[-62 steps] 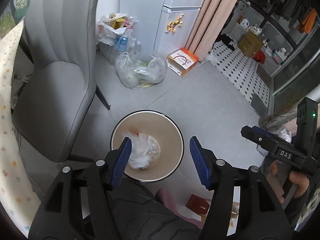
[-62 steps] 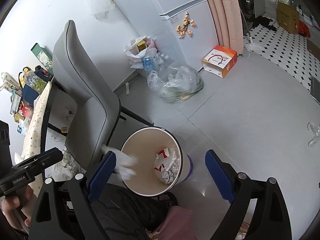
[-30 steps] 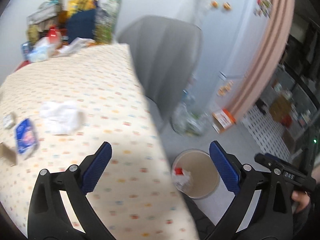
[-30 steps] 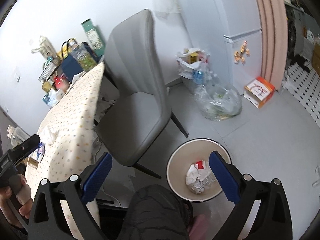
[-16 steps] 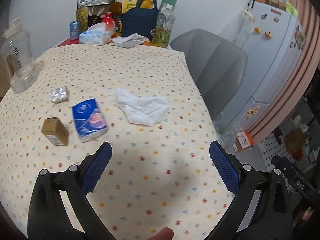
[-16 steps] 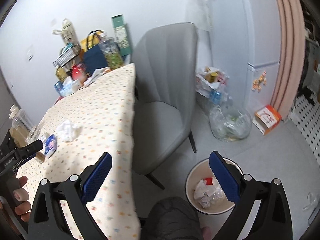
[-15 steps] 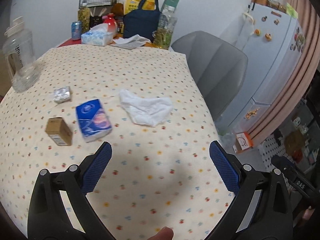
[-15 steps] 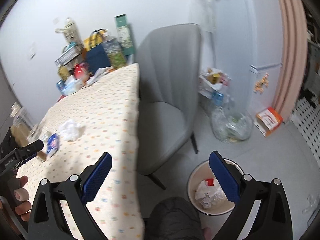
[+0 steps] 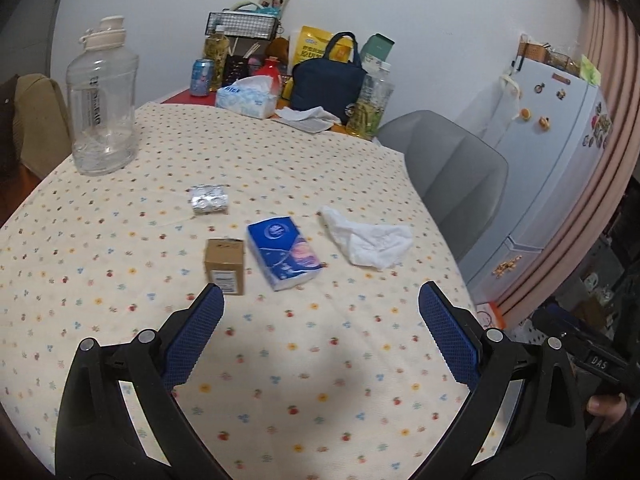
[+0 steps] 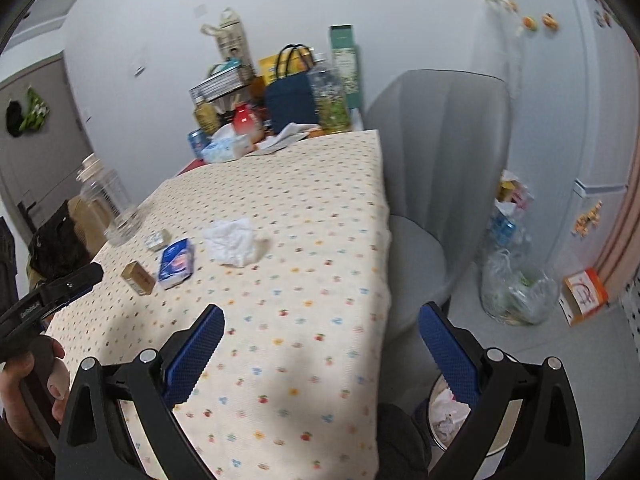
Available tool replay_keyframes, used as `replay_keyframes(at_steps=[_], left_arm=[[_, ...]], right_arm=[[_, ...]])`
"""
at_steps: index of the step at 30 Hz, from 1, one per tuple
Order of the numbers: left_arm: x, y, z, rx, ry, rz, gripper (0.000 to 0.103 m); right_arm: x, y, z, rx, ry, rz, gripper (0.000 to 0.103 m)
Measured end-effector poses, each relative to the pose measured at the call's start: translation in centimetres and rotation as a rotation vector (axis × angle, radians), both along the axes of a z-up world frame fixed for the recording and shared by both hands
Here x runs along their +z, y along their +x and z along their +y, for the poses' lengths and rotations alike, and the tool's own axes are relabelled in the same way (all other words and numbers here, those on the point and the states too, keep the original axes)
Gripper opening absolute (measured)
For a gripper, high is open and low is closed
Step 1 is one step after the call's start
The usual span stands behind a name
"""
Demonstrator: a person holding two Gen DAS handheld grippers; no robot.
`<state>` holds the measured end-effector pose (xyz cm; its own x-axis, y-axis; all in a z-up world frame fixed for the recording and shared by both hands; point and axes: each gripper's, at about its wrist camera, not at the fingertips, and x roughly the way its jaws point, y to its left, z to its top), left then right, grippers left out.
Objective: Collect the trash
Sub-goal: 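Move both tools back over the table toward the box and tissue, then grasp the small cardboard box with the left gripper while the right gripper grasps the white tissue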
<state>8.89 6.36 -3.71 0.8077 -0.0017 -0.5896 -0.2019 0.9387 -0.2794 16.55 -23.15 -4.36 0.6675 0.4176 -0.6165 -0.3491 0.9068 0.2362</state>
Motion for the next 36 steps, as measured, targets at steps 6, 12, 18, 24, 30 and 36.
replay_keyframes(at_steps=[6, 12, 18, 24, 30, 36], left_arm=[[-0.9, 0.1, 2.3, 0.012, -0.026, 0.008, 0.097], [-1.5, 1.4, 3.7, 0.041, -0.014, 0.027, 0.097], [-3.1, 3.3, 4.9, 0.053, -0.010, 0.082, 0.097], [-4.2, 4.6, 6.5, 0.088, -0.049, 0.118, 0.077], [-4.8, 5.0, 7.2, 0.101, -0.098, 0.131, 0.035], [-3.4, 3.5, 7.6, 0.137, -0.073, 0.100, 0.035]], right_arm=[[0.4, 0.3, 2.4, 0.117, -0.015, -0.041, 0.095], [0.6, 2.0, 4.9, 0.187, -0.053, -0.046, 0.095], [-0.5, 5.0, 7.3, 0.238, -0.052, 0.016, 0.095], [-0.9, 6.9, 9.2, 0.272, -0.035, 0.038, 0.095], [-1.2, 8.9, 11.9, 0.317, -0.071, 0.055, 0.094], [-1.6, 10.7, 14.2, 0.331, -0.101, 0.057, 0.094]])
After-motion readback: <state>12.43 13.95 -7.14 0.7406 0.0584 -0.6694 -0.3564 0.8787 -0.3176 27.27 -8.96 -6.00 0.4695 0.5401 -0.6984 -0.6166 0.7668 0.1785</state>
